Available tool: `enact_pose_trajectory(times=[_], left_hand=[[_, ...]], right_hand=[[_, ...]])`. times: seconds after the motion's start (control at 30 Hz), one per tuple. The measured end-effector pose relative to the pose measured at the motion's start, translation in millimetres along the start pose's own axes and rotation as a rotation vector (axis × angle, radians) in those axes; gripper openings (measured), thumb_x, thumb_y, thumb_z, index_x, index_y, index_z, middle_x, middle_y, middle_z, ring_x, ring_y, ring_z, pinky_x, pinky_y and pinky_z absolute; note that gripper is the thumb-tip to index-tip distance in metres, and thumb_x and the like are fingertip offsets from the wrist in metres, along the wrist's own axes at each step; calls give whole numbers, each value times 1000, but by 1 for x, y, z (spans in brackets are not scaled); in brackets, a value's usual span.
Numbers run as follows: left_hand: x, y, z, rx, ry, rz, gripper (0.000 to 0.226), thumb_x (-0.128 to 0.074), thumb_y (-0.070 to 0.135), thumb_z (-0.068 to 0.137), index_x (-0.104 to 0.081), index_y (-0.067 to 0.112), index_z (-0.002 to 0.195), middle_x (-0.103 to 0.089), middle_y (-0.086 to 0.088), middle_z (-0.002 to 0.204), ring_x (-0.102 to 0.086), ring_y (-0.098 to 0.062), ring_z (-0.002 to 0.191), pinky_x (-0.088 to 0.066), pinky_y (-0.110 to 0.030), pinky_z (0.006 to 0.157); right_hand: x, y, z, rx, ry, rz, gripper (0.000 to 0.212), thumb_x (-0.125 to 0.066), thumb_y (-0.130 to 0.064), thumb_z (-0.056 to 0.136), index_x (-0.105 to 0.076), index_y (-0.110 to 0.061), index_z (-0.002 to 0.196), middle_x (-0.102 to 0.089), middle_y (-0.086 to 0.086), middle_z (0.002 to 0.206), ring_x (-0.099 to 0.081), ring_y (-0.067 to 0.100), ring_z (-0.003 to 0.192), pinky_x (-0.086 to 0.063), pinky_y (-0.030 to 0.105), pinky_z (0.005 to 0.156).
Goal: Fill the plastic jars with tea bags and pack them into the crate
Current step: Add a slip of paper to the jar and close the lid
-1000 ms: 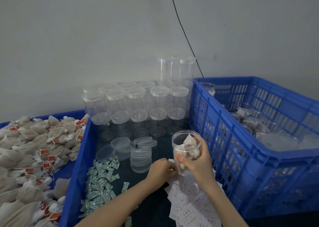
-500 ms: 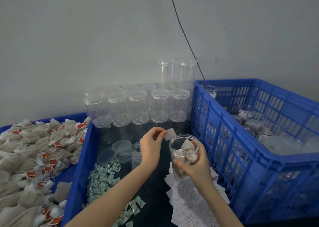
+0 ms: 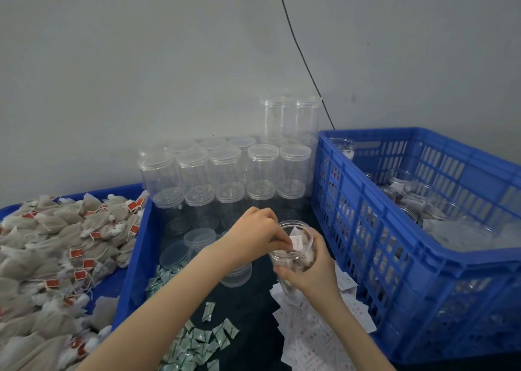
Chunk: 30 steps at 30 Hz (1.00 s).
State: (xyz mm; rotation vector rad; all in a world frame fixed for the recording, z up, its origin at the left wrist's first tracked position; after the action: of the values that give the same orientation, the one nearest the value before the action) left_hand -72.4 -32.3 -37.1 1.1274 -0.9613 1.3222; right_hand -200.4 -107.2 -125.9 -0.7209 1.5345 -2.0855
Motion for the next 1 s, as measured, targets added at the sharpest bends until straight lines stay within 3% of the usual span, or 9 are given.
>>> enact_pose_trajectory(times=[0.13,0.2,0.3,0.37,0.5,0.67,0.8,0.93,1.0], left_hand=[[5,-2,-1,-19,-75,41,23,-56,42,92,-71,36,109,-69,15,104,-44,-6,109,-26,-25,88],[8,-3,-3,-11,-32,-6,20,-59,38,92,-72,33,106,-70,16,103,-48,-5,104,-32,-22,84],[10,-10,-7,94,110,-339,28,-66,35,87,-67,33,115,-64,20,109,-50,0,102,-40,-12,83],[5,-15,-12,186,44,-647,59,-72,36,82,-46,38,135,-51,23,126,-47,7,112,-39,-5,87],[-17,-14,-19,255,-184,-910,103,-79,40,73,-9,41,149,-43,32,128,-47,12,118,-45,-14,94],[-23,-20,-21,339,-17,-997,115,-81,48,61,-9,40,150,-59,24,122,-57,2,115,-47,-28,100],[-21,-25,-23,384,71,-981,125,-84,56,53,-4,42,149,-59,24,123,-56,-1,117,-45,-29,103],[-22,-27,-23,400,84,-972,128,-83,57,52,-2,40,150,-59,28,118,-55,3,114,-45,-23,98],[-24,-27,-22,399,84,-1001,130,-84,51,53,0,38,151,-62,19,121,-58,0,113,-47,-27,99]], right_hand=[[-3,1,0,-7,-6,6,92,-93,-26,56,-46,-30,135,-60,-12,122,-61,5,110,-54,34,95],[-4,0,0,-12,0,19,93,-91,-30,53,-46,-29,135,-60,-11,122,-61,5,110,-54,35,95],[-3,1,2,-22,9,67,90,-90,-29,55,-47,-29,134,-61,-10,123,-62,5,111,-54,34,95],[-3,0,5,-17,25,78,83,-92,-22,61,-48,-35,130,-62,-13,122,-61,0,110,-53,30,95],[-5,-6,9,3,-1,87,89,-89,-46,50,-50,-34,129,-65,-20,118,-62,-1,111,-52,20,88],[0,-20,19,26,-224,57,97,-86,-32,58,-36,-25,141,-58,-10,132,-57,7,122,-48,25,100],[10,-38,33,-38,-375,49,78,-67,-38,76,-29,-32,144,-44,-11,143,-45,1,130,-38,16,103],[8,-62,54,-7,-422,-256,73,-67,-44,89,-33,-24,150,-41,-7,146,-42,2,128,-36,7,91],[3,-73,63,20,-479,-507,84,-70,-52,84,-31,-22,153,-38,-4,151,-40,9,133,-37,18,102]])
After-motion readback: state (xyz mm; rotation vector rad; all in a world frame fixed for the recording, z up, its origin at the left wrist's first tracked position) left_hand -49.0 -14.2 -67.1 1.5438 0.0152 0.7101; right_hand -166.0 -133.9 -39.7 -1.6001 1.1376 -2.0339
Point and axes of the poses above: each hand's wrist, its own z-axis towards the middle knuckle, its own x-axis out of the back of the hand, y = z × x, the point moved 2 cm from there along z, towards the middle knuckle
